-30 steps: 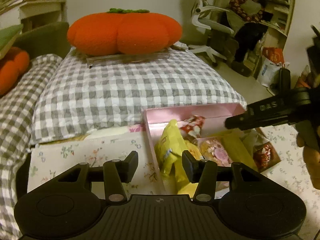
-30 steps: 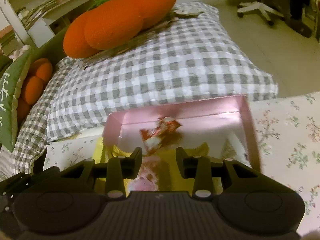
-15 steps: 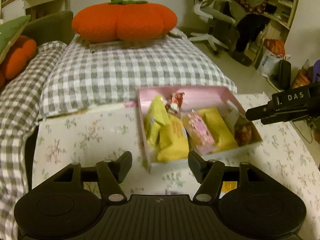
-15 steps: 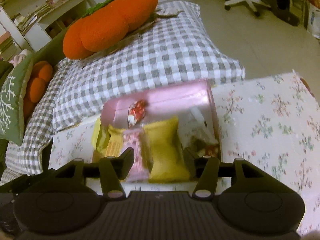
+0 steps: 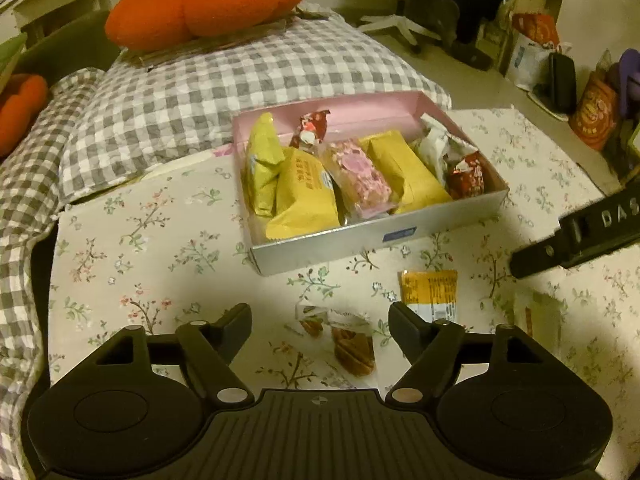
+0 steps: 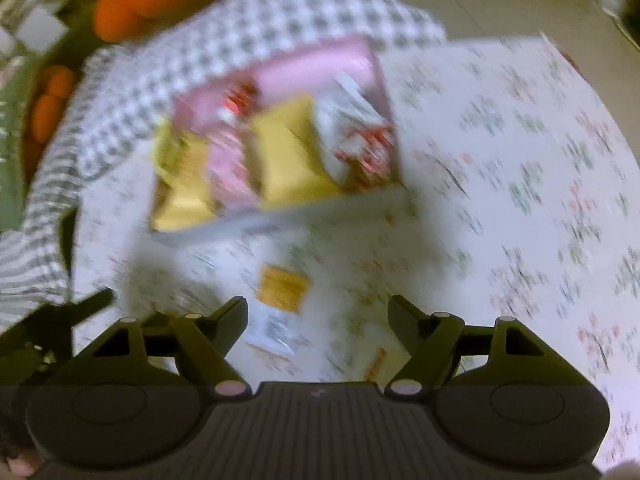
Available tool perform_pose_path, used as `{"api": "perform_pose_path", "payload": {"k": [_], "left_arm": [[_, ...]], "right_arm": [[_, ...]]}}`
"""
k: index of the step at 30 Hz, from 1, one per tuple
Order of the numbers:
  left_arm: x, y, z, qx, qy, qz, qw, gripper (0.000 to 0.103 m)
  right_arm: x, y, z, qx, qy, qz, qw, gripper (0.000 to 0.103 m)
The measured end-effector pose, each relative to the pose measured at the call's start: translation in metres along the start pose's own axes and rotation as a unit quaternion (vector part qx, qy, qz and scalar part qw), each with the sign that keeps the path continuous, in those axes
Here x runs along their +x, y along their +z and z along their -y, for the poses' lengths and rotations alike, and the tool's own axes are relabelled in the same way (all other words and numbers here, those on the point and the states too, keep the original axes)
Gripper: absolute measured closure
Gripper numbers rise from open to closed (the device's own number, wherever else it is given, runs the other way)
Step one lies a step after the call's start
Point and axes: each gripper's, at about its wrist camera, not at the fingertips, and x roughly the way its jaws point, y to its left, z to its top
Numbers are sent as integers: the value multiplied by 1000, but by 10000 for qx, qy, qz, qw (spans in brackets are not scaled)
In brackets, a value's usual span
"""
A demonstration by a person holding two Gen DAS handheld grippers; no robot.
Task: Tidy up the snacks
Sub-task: 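Move both grippers back to the remaining snacks on the table, then grasp a clear pecan packet with the left gripper while the right grasps a white packet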
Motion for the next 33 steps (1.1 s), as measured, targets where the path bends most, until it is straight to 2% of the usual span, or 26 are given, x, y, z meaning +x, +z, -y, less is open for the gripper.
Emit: {"api": "perform_pose_path", "payload": {"k": [3, 7, 11, 16, 25, 33], "left_arm": [[2, -1, 2, 7, 0, -56, 10000, 24], [4, -4, 8, 135, 108, -138, 9998, 20], [6, -9, 10, 198, 187, -301, 9992, 20], [6, -11, 11, 329, 270, -275, 9987, 17], [17, -9, 19, 492, 373, -309, 9976, 12], [37, -13, 18, 647, 517, -415, 9957, 12]], "right_arm": [[6, -7, 9, 114, -360, -169, 9991, 24], [12, -19, 17, 313, -318, -409, 9982, 21], [18, -29, 13, 192, -465, -534, 9973, 16], [23, -36, 6, 72, -416, -689, 9967, 12], [21, -35, 15, 534, -457, -434, 9966, 12], [36, -38, 24, 667, -455, -610, 9949, 13]]}}
